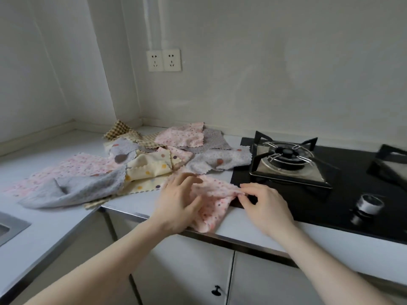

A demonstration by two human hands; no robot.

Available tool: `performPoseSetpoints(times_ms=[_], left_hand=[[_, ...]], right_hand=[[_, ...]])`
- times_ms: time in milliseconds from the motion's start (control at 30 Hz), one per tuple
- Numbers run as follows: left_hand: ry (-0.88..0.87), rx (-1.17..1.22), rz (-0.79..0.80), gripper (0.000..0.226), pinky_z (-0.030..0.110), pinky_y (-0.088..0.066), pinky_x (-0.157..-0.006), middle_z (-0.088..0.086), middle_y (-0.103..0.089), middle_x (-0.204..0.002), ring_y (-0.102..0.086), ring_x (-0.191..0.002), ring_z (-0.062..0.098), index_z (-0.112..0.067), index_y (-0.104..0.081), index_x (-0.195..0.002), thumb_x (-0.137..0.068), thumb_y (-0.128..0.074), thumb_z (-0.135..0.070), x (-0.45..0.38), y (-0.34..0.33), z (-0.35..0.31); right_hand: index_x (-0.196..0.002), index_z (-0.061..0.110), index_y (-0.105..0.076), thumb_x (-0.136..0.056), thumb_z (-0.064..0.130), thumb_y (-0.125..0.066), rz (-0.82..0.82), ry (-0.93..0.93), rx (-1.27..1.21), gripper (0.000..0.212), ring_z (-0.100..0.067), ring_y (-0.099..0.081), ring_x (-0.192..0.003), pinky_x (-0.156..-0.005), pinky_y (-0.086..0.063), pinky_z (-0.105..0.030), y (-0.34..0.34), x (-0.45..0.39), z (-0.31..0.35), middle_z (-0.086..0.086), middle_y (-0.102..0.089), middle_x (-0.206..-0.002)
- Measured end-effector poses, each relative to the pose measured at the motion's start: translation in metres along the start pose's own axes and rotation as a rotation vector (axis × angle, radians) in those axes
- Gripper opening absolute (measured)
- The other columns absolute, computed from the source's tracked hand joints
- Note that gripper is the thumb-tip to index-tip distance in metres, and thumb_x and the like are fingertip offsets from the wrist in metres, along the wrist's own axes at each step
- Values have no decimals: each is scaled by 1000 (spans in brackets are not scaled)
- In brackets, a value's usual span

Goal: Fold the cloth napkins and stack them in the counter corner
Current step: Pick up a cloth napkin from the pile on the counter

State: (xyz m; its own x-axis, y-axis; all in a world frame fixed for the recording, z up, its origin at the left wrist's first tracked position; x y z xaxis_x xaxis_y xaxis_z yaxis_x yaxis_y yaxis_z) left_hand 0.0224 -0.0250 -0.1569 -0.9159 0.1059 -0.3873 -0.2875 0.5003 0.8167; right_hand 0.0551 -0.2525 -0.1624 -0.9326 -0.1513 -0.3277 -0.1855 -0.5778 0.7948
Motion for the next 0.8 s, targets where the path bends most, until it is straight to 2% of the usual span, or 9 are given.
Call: performPoseSetpoints(times_ms=[67, 133, 267, 367, 533, 600, 667, 733, 800], left_hand=[[-61, 32, -28, 27, 36, -45, -98, -20, -54, -120, -53, -110, 10, -38, -60, -112, -89, -53, -52, 28, 8, -26], [-137, -52, 1, 28, 30, -41, -96, -22, -54, -108, -50, -103, 7, -38, -60, -105, -83, -57, -55, 56, 10, -51], [-146, -238, 145, 43, 25, -40, -84, -16, -54, -111, -50, -104, 13, -36, -54, -118, -83, -63, -60, 76, 4, -57], [-157, -209, 83, 17, 27, -39, -74, -13, -59, -103, -57, -104, 18, -32, -62, -108, -94, -61, -42, 76, 20, -56], [-65, 25, -74, 6, 35, -50, -71, -11, -64, -92, -59, -87, 19, -31, -61, -96, -100, -57, -29, 79, 74, -61], [-10, 175, -134, 9, 33, -48, -67, -4, -68, -88, -60, -81, 22, -27, -59, -97, -100, -54, -20, 78, 99, -66], [31, 314, -162, 13, 30, -43, -65, -4, -64, -85, -57, -79, 18, -23, -58, -99, -100, -49, -14, 78, 121, -73], [42, 398, -165, 12, 31, -42, -68, -7, -61, -86, -55, -80, 16, -23, -58, -102, -101, -48, -17, 78, 139, -82], [32, 455, -125, 6, 26, -44, -63, -6, -61, -87, -55, -76, 14, -25, -58, -105, -102, -53, -27, 80, 149, -91]], right_hand=[[-110, 30, -78, -95, 36, -66, -64, -48, -94, 20, -14, -65, -112, -93, -52, -33, 7, 12, 0, 15, -74, -115], [-101, 25, -80, -93, 36, -69, -125, -104, -173, 18, -16, -69, -101, -86, -55, -35, 17, 26, 2, 10, -77, -101], [-83, 25, -77, -92, 43, -68, -177, -118, -196, 22, -7, -69, -83, -78, -57, -35, 43, 55, 18, 15, -74, -80], [-77, 28, -74, -91, 45, -69, -209, -113, -204, 23, -3, -67, -76, -75, -57, -35, 67, 71, 32, 17, -72, -72], [-76, 25, -74, -89, 49, -71, -273, -87, -243, 28, -5, -66, -76, -70, -51, -27, 114, 88, 49, 14, -72, -73], [-79, 20, -73, -92, 46, -70, -298, -102, -283, 28, -8, -67, -78, -67, -47, -20, 131, 93, 54, 11, -72, -75], [-80, 17, -71, -94, 43, -69, -313, -117, -351, 29, -15, -67, -73, -67, -49, -22, 146, 98, 59, 7, -72, -75], [-81, 17, -69, -94, 43, -68, -321, -116, -392, 30, -17, -68, -62, -66, -52, -28, 158, 106, 66, 3, -73, -73], [-85, 15, -66, -96, 42, -67, -294, -114, -413, 29, -15, -64, -51, -57, -51, -24, 165, 115, 73, 1, -73, -73]])
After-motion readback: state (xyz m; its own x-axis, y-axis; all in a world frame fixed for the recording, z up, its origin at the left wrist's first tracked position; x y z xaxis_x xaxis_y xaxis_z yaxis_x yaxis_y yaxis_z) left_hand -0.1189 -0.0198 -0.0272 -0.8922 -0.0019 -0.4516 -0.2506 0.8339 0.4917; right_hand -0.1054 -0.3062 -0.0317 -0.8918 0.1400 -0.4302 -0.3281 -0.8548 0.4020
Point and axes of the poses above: each hand's wrist, its own x-axis away from the middle knuckle, its own y-axis out of the back of the hand, z = x × y, the point moved 7 cm from there along -x, towards the middle knuckle
